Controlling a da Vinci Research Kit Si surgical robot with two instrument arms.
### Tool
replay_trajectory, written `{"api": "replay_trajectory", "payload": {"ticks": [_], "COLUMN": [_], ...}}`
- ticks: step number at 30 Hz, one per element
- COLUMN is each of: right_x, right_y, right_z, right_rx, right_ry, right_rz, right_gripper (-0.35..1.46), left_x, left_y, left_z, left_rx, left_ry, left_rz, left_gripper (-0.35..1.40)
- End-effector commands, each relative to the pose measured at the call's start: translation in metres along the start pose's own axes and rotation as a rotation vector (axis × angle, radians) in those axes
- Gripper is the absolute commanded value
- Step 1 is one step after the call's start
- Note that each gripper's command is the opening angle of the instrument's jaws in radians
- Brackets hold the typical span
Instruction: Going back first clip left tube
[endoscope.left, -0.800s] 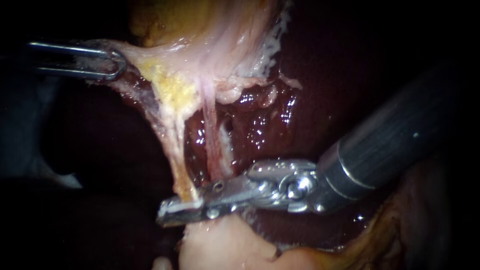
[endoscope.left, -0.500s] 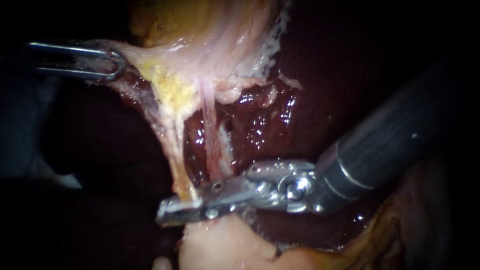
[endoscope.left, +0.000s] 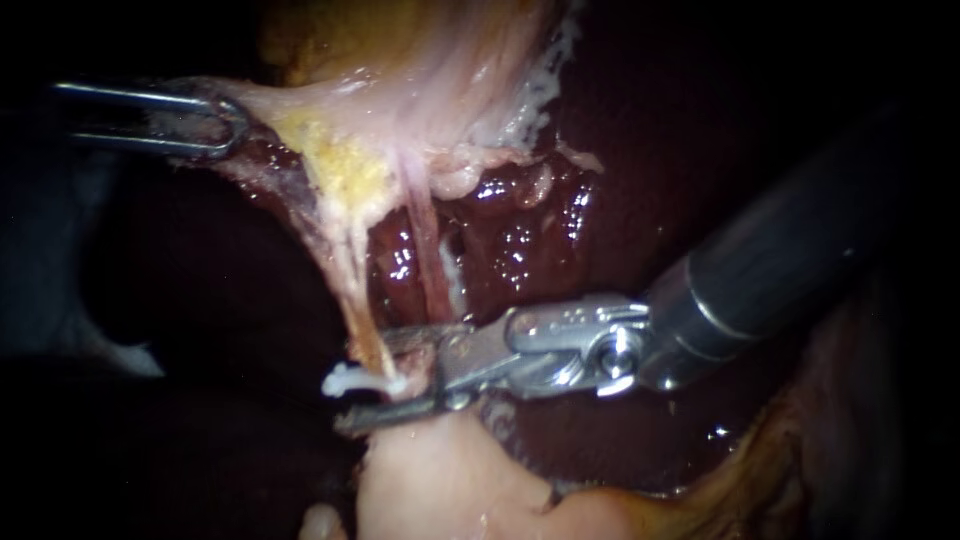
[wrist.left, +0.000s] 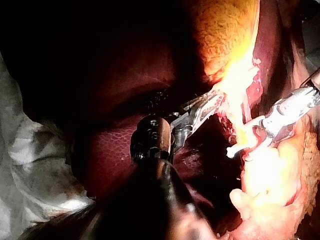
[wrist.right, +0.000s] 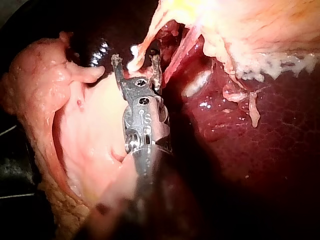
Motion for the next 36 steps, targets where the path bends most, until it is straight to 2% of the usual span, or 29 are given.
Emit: {"api": "replay_trajectory", "payload": {"ticks": [1, 5, 11, 15, 22, 31, 36], "right_x": [0.0001, 0.0005, 0.0012, 0.0016, 0.0023, 0.0023, 0.0022], "right_y": [0.0, -0.0002, -0.0006, -0.0002, 0.0007, 0.0009, 0.0009], "right_z": [-0.0005, -0.003, -0.009, -0.0132, -0.0179, -0.0192, -0.0193], "right_rx": [-0.003, 0.0, -0.02, -0.039, -0.059, -0.058, -0.057], "right_ry": [0.0, 0.002, 0.001, -0.003, -0.008, -0.009, -0.009], "right_rz": [-0.007, -0.056, -0.112, -0.129, -0.148, -0.15, -0.151], "right_gripper": [0.5, 0.5, 0.5, 0.5, 0.5, 0.5, 0.5], "left_x": [0.0, 0.0, 0.0, 0.0, 0.0, 0.0, -0.0002], "left_y": [0.0, 0.0, 0.0, -0.0001, -0.0001, -0.0001, -0.0003], "left_z": [-0.0001, -0.0001, -0.0003, -0.0003, -0.0003, -0.0002, 0.0005], "left_rx": [0.0, -0.001, -0.002, -0.002, -0.002, -0.002, 0.002], "left_ry": [0.0, 0.0, -0.001, -0.001, -0.001, -0.001, 0.002], "left_rz": [0.0, 0.001, 0.001, 0.001, 0.001, 0.001, 0.003], "left_gripper": [-0.35, -0.35, -0.35, -0.35, -0.35, -0.35, -0.35]}}
